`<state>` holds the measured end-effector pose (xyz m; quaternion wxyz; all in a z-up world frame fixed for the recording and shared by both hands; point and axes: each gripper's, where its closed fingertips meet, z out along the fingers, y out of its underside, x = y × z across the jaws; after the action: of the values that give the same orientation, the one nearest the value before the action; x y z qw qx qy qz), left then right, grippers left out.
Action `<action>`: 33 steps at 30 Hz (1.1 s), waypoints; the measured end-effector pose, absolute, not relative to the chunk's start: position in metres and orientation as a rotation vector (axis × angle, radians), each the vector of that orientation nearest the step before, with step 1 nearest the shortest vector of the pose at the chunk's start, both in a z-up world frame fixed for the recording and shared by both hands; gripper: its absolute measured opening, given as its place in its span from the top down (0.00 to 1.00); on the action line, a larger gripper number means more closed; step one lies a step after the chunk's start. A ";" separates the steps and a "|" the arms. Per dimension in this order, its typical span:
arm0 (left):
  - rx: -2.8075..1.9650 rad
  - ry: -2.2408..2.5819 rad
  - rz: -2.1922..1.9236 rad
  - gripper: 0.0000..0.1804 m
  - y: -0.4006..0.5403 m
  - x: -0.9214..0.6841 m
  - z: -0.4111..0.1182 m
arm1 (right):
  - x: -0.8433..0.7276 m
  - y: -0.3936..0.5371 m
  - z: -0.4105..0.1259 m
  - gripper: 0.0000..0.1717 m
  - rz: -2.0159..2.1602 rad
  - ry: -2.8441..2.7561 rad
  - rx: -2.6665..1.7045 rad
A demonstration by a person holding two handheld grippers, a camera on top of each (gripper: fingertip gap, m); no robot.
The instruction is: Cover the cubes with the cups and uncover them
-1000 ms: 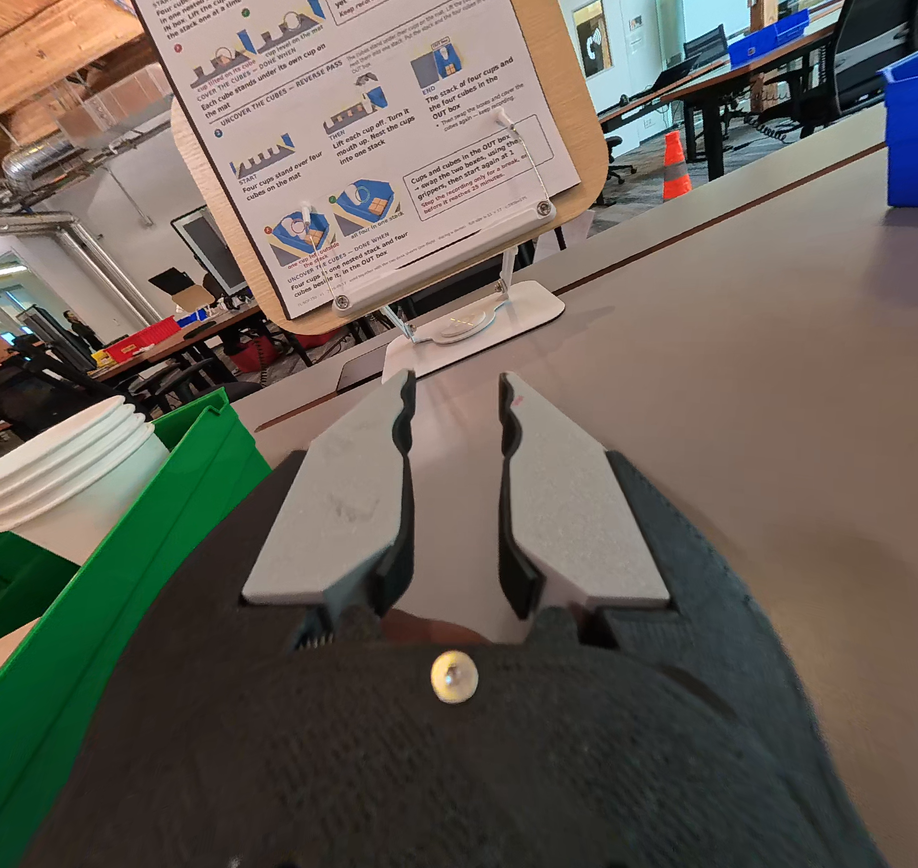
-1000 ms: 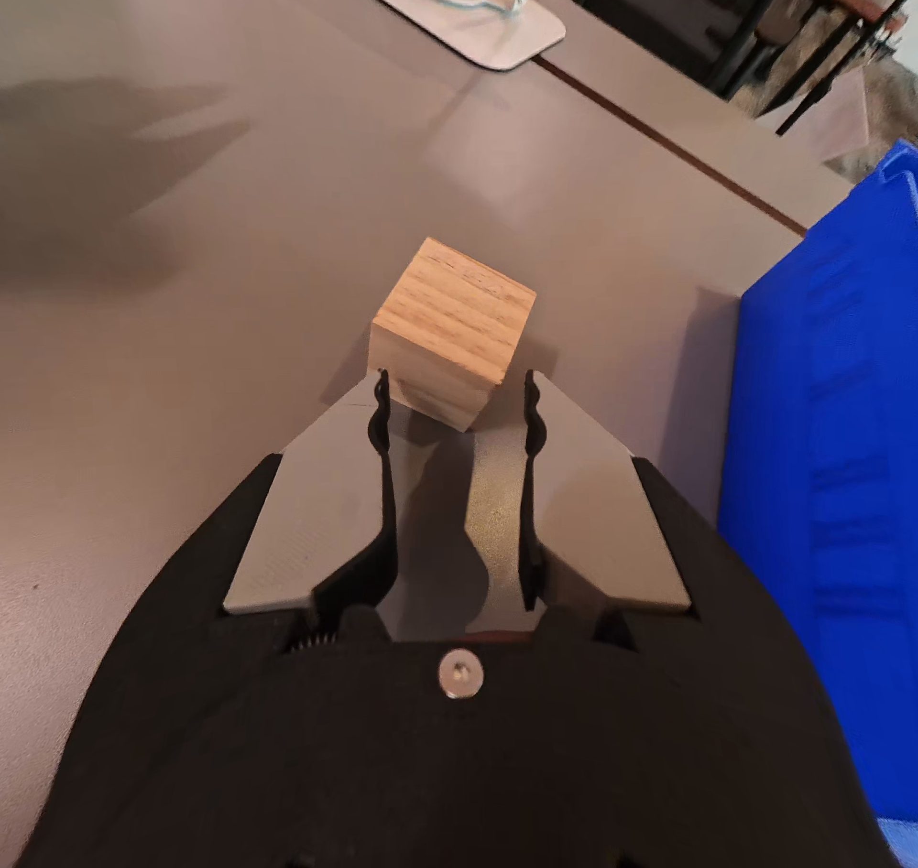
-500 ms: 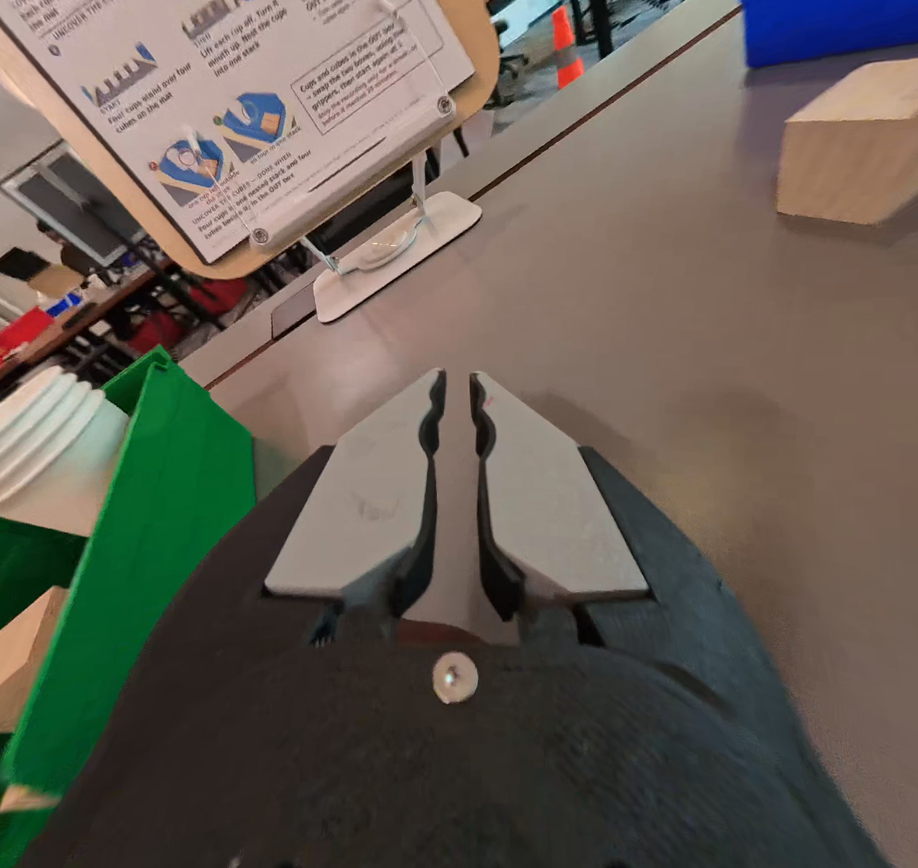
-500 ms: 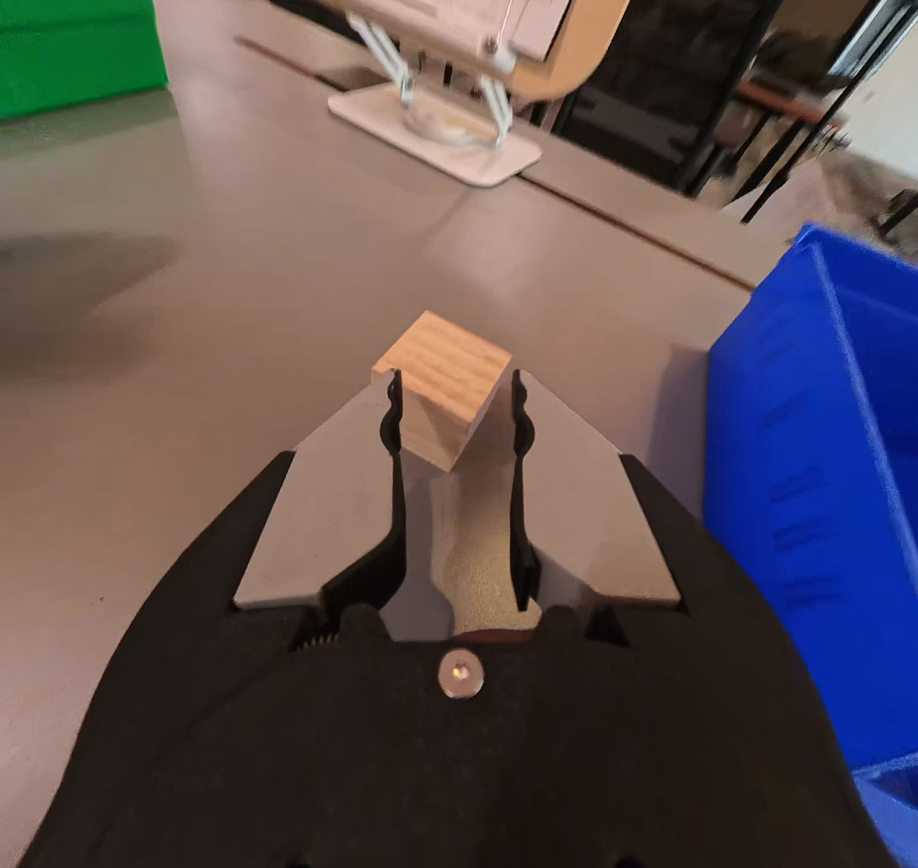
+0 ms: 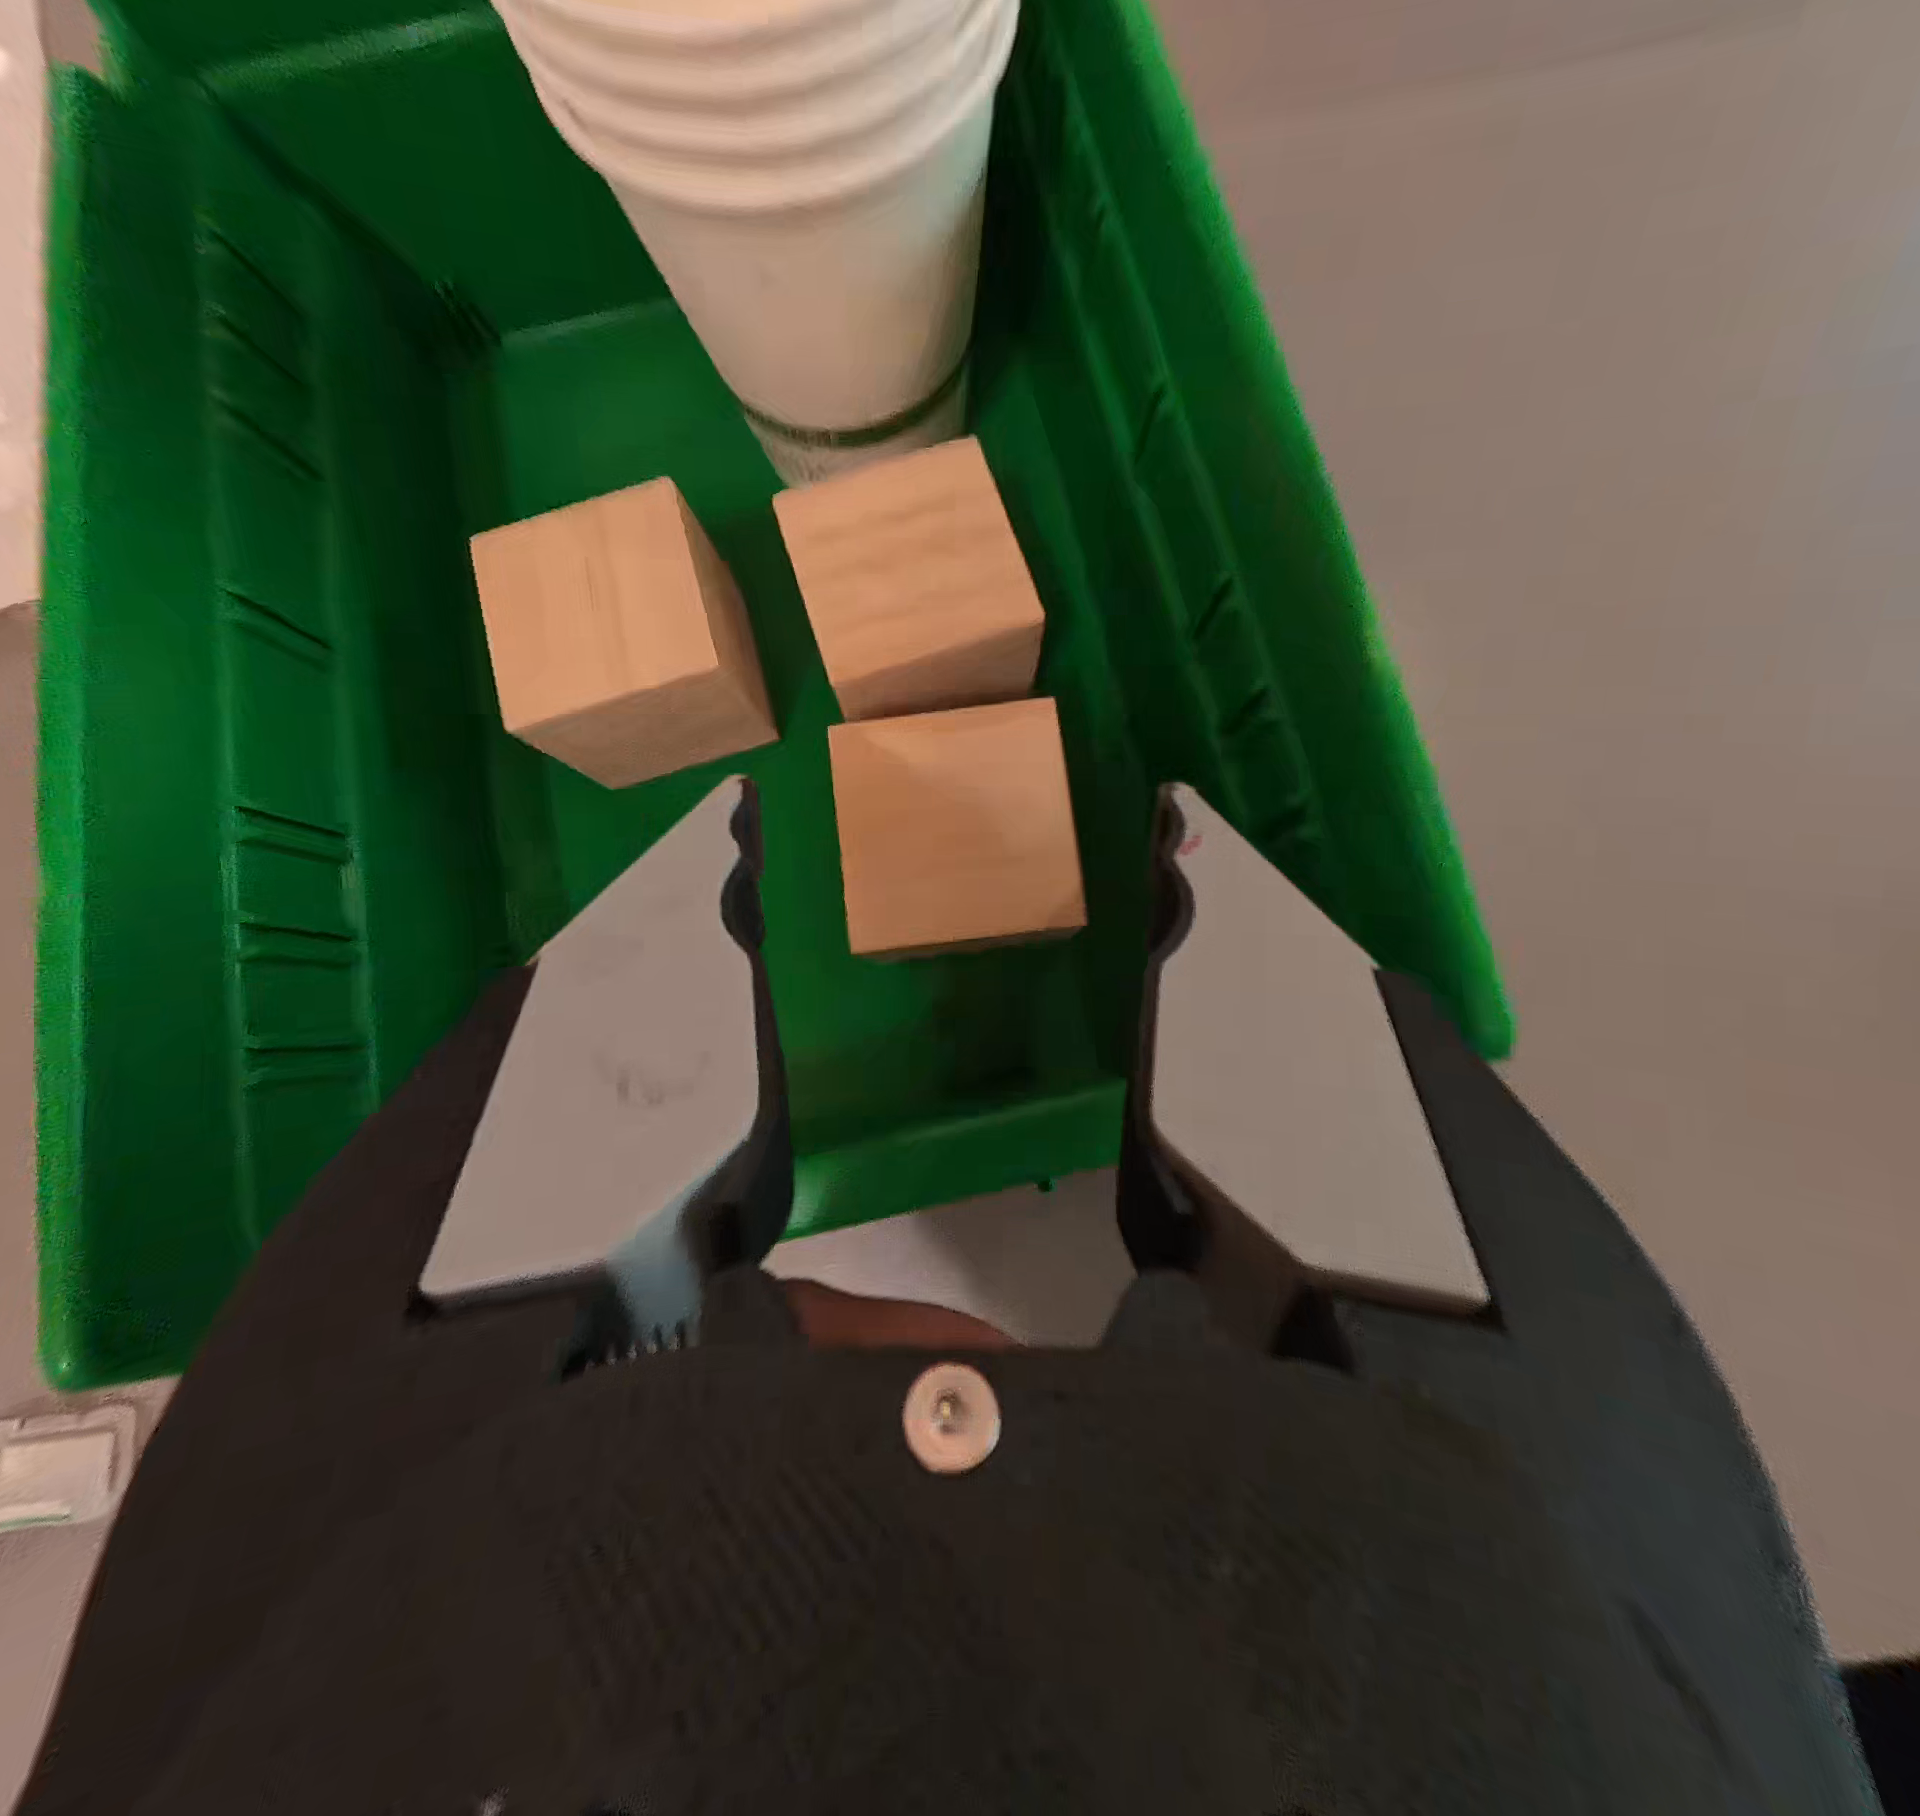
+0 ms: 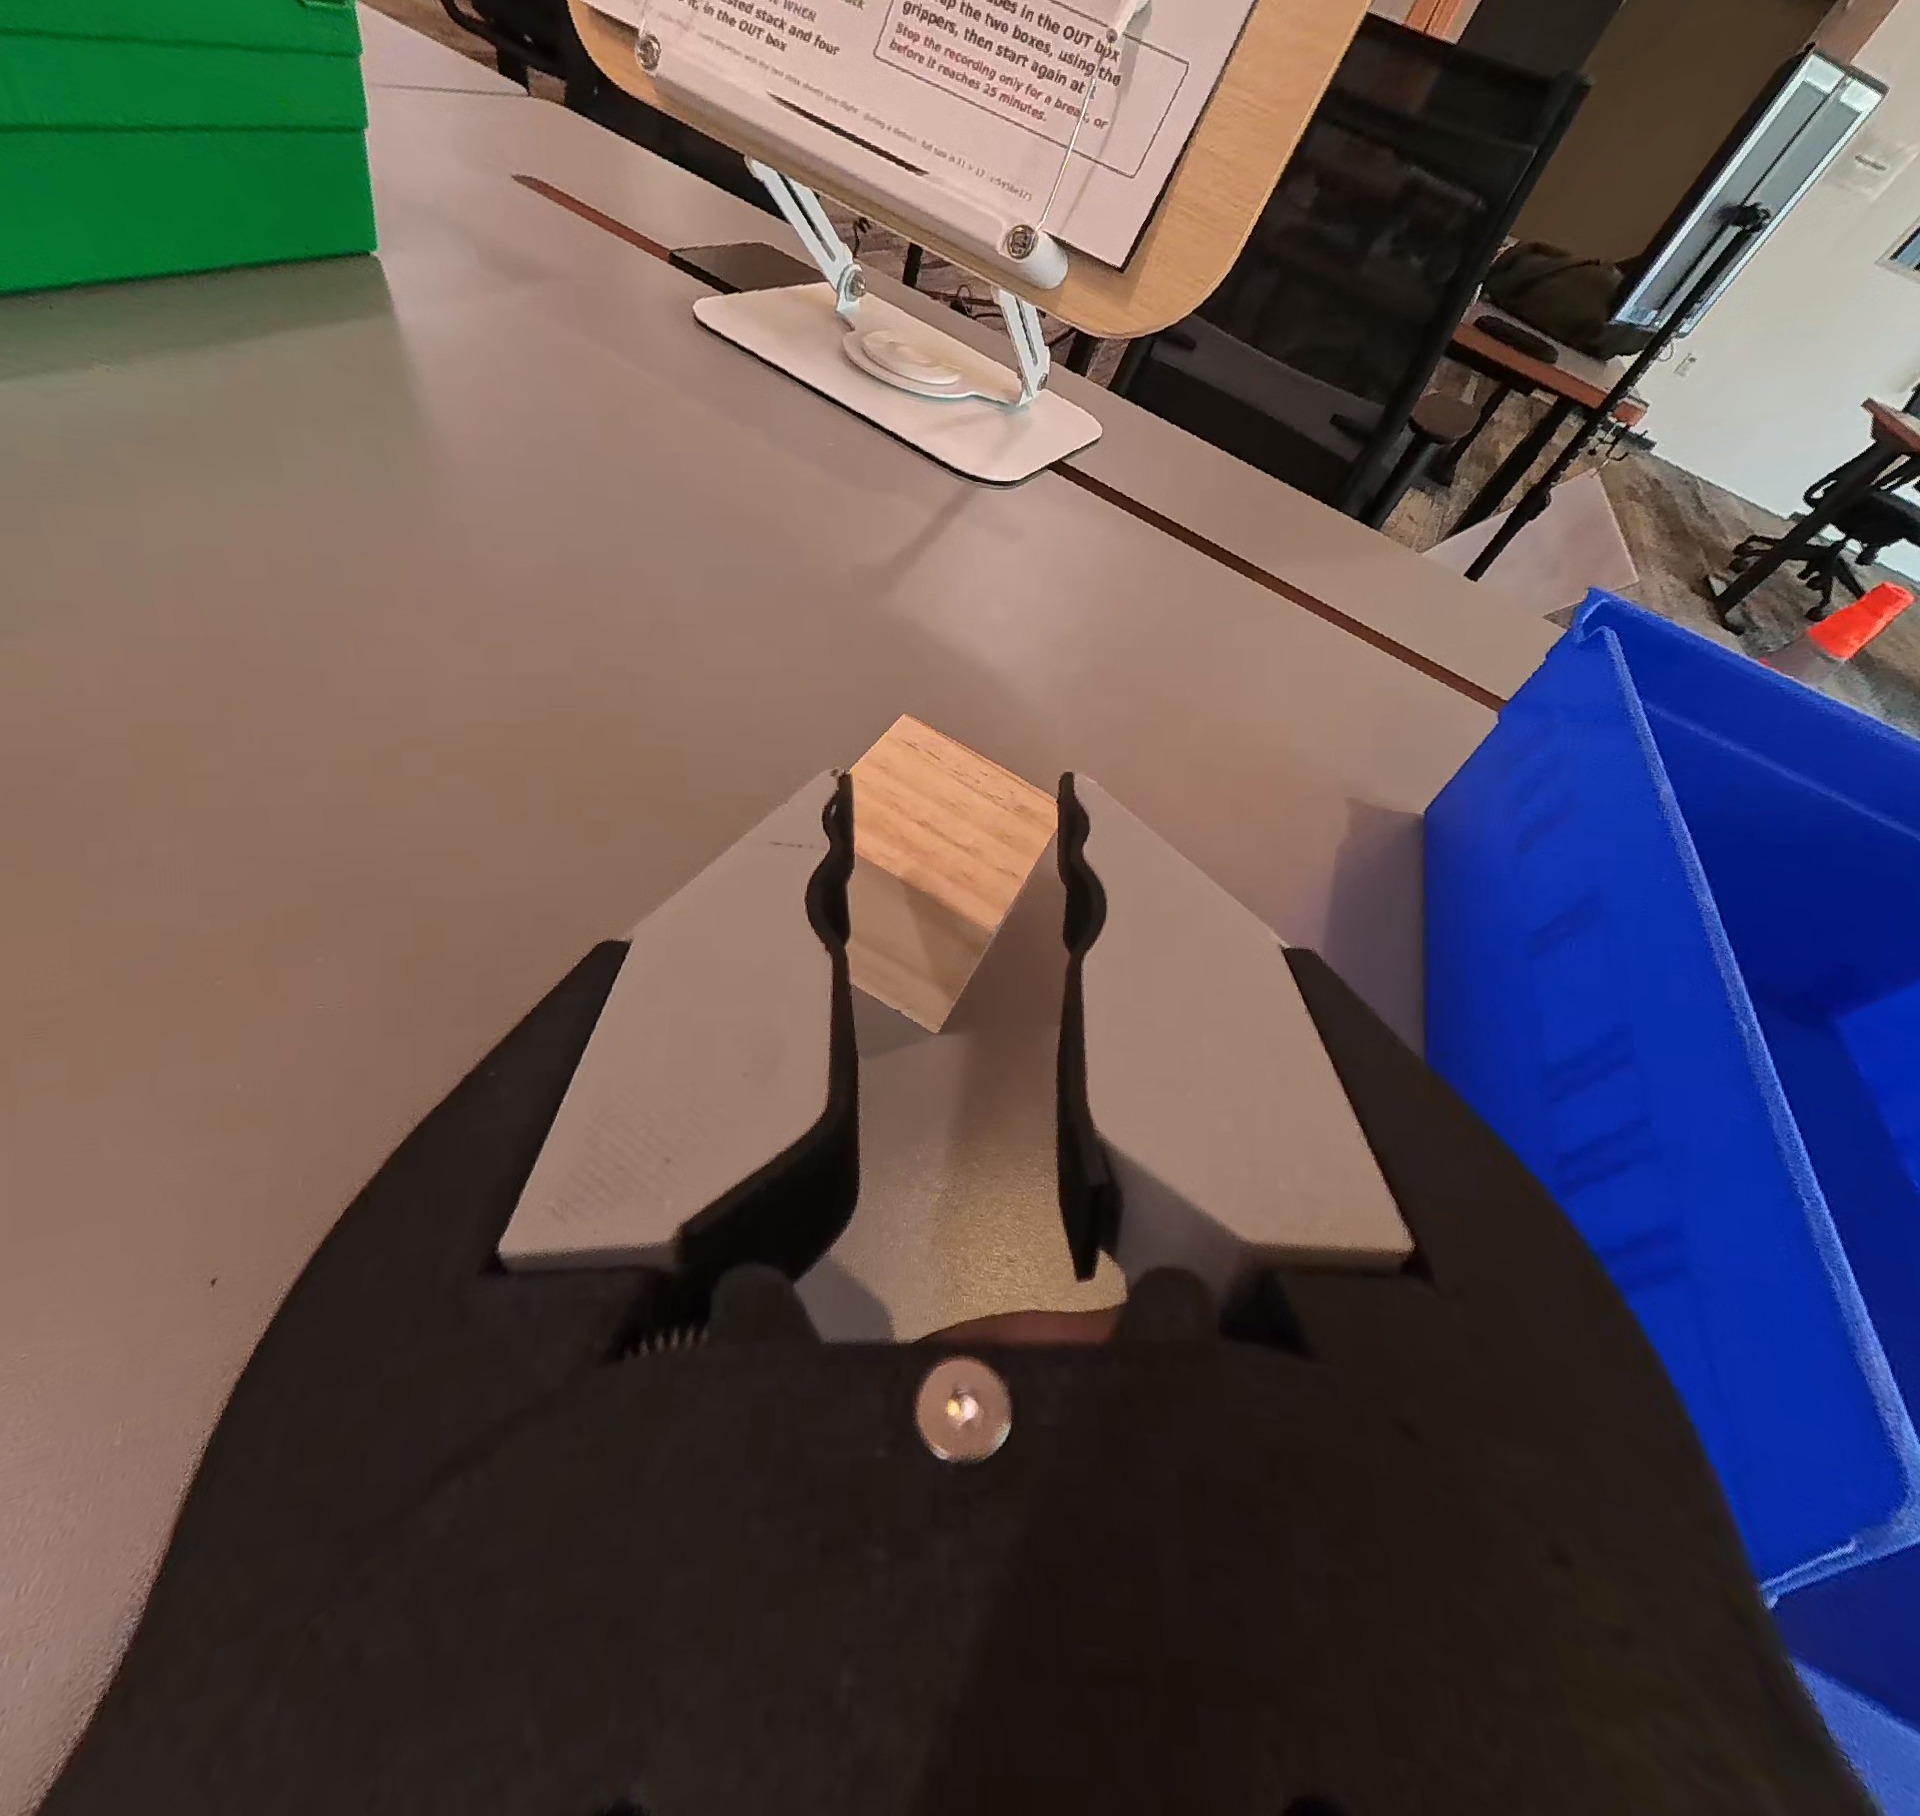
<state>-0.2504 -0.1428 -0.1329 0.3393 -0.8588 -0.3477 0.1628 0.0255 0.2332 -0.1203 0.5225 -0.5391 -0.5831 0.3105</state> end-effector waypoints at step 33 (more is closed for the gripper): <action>-2.278 0.656 0.242 0.68 0.106 -0.028 -0.128 | 0.023 0.241 -0.123 0.81 0.783 -1.352 -1.345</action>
<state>-0.0282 0.1060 -0.1284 0.3703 -0.8880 0.2557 0.0942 0.0232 0.2411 -0.1235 0.5141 -0.5597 -0.5625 0.3257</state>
